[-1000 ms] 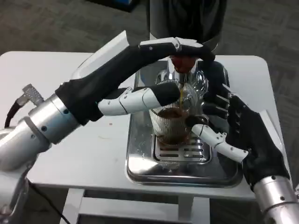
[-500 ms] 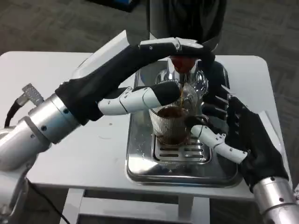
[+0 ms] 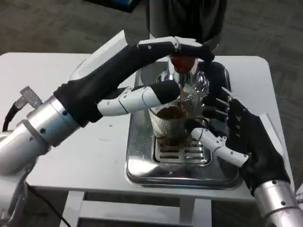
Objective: Grasp the cup under the faucet to collect the drink, then remove the cup.
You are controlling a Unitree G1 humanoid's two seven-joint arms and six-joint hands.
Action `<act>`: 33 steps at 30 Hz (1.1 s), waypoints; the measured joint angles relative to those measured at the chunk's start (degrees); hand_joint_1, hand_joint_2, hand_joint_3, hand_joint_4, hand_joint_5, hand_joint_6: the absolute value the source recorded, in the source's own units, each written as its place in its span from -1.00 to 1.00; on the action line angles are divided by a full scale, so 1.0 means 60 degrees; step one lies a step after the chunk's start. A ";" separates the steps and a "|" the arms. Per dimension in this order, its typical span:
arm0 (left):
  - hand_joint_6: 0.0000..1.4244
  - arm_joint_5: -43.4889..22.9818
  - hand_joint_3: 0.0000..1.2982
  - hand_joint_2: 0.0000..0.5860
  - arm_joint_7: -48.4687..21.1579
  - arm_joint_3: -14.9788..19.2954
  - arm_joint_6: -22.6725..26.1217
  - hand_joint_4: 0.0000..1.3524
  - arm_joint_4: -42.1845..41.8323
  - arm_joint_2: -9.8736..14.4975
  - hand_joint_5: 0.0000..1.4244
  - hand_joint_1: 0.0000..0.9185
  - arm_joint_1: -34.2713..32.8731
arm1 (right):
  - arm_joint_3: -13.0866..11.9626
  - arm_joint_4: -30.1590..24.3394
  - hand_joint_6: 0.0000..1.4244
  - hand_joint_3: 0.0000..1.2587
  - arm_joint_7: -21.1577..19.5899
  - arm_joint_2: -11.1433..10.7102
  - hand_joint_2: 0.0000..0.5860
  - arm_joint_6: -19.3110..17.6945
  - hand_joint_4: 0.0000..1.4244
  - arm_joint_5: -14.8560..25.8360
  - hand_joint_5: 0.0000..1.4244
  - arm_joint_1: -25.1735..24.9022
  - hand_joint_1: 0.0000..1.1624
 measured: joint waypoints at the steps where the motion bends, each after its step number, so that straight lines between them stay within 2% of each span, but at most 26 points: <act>1: -0.83 0.0007 -0.40 -0.63 0.0064 0.0008 0.0096 -0.68 -0.0068 -0.0001 -0.65 -1.00 0.0005 | 0.0005 0.0000 -0.57 -0.71 0.0000 0.0002 -0.38 0.0000 -0.66 -0.0001 -0.60 0.0000 0.25; 6: -0.86 0.0021 -0.54 -0.62 0.0202 0.0020 0.0508 -0.77 -0.0300 -0.0041 -0.71 -1.00 0.0032 | 0.0013 0.0001 -0.57 -0.71 -0.0034 0.0001 -0.38 0.0000 -0.66 -0.0003 -0.60 0.0001 0.25; 11: -0.92 -0.0055 -0.83 -0.64 0.0231 0.0041 0.0915 -0.98 -0.0490 -0.0131 -0.83 -1.00 0.0141 | 0.0011 0.0002 -0.57 -0.71 -0.0047 -0.0005 -0.38 0.0000 -0.66 -0.0001 -0.60 0.0001 0.25; 16: -0.97 -0.0123 -0.99 -0.68 0.0230 0.0115 0.1213 -1.00 -0.0565 -0.0226 -0.92 -1.00 0.0262 | 0.0010 0.0001 -0.57 -0.71 -0.0047 -0.0013 -0.38 0.0000 -0.66 0.0002 -0.60 0.0002 0.25; 20: -1.00 -0.0120 -1.00 -0.70 0.0229 0.0179 0.1676 -1.00 -0.0560 -0.0250 -0.98 -1.00 0.0621 | 0.0004 0.0001 -0.57 -0.70 -0.0049 -0.0017 -0.38 -0.0026 -0.66 0.0002 -0.60 0.0004 0.25; 33: -1.00 -0.0085 -1.00 -0.80 0.0241 0.0592 0.2016 -1.00 -0.1211 -0.0282 -1.00 -1.00 0.0952 | 0.0018 0.0001 -0.57 -0.69 -0.0050 -0.0006 -0.38 -0.0072 -0.66 0.0002 -0.60 0.0025 0.25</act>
